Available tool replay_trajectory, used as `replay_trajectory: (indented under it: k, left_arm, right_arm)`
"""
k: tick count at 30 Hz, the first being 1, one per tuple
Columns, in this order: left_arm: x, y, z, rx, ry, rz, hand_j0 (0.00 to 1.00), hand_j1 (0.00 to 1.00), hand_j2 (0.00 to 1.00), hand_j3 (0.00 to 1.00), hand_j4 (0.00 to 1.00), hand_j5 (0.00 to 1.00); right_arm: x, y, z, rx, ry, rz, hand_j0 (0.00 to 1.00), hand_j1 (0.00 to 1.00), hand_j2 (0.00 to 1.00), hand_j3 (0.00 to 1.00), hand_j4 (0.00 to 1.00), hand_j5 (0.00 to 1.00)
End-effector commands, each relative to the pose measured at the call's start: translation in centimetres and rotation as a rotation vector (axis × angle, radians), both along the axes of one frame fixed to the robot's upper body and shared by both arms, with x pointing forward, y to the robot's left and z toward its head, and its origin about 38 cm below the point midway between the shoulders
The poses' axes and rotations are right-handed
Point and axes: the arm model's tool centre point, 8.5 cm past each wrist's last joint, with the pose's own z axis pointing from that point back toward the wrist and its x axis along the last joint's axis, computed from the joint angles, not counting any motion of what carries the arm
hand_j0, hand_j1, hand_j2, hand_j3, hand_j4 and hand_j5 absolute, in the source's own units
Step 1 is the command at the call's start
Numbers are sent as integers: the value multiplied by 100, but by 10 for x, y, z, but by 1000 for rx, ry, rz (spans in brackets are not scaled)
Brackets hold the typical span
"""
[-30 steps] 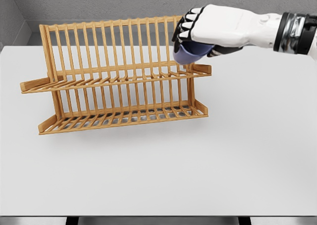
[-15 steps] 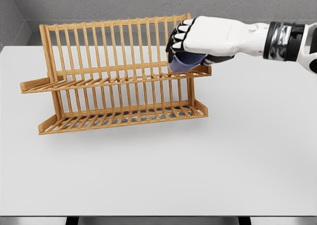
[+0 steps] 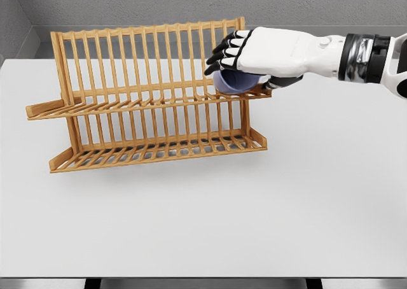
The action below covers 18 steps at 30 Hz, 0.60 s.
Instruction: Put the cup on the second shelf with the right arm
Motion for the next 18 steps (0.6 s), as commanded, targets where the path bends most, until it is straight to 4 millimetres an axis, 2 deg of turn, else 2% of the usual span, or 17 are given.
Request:
replay_trajectory:
  k: [1,3,6,8,9,10,11,12,13,14,15,16,18]
  left_arm:
    - [1,0,0,0,-1,0,100,100,100,100,100,100]
    - [0,0,0,0,-1,0,100,100,100,100,100,100]
    - [1,0,0,0,-3,0,100,100,100,100,100,100]
    - [1,0,0,0,-1,0,100,100,100,100,100,100]
    - [1,0,0,0,-1,0,100,100,100,100,100,100]
    - [1,0,0,0,-3,0,100,100,100,100,100,100]
    - [1,0,0,0,0,0,100,100,100,100,100,100]
    - [1,0,0,0,-3,0,100,100,100,100,100,100]
    - [0,0,0,0,0,0,100,100,100,100,100,100]
    - [1,0,0,0,-3,0,100,100,100,100,100,100]
    - [1,0,0,0,-3,0,100,100,100,100,100,100]
    - [1,0,0,0,-1,0,100,100,100,100,100,100]
    - [1,0,0,0,0,0,100,100,100,100,100,100]
  right_arm:
    - [0,-1,2,4,-2,-2,100,100,100,100,100,100]
    - [0,-2,8,6,-18,2,100,100,100,100,100,100]
    - [1,-22,37,53,-88,-41,100,100,100,100,100,100]
    - [-2,-52,63,69,-154,-93,100,100,100,100,100,100]
    - [-6,-74,75,71,-189,-136,100,100,100,100,100,100]
    - [-8,-99,78,89,-198,-196,100,100,100,100,100,100]
    - [-13,-127,78,97,-201,-264,100,100,100,100,100,100]
    - [-15,-140,72,100,-188,-298,100,100,100,100,100,100]
    - [-11,-163,58,105,-146,-365,100,100,100,100,100,100]
    - [-8,-175,43,109,-105,-402,100,100,100,100,100,100]
    - [-8,-186,28,127,-73,-435,100,100,100,100,100,100]
    - [-12,-196,25,145,-70,-463,100,100,100,100,100,100]
    - [-13,-189,8,181,-41,-440,100,100,100,100,100,100]
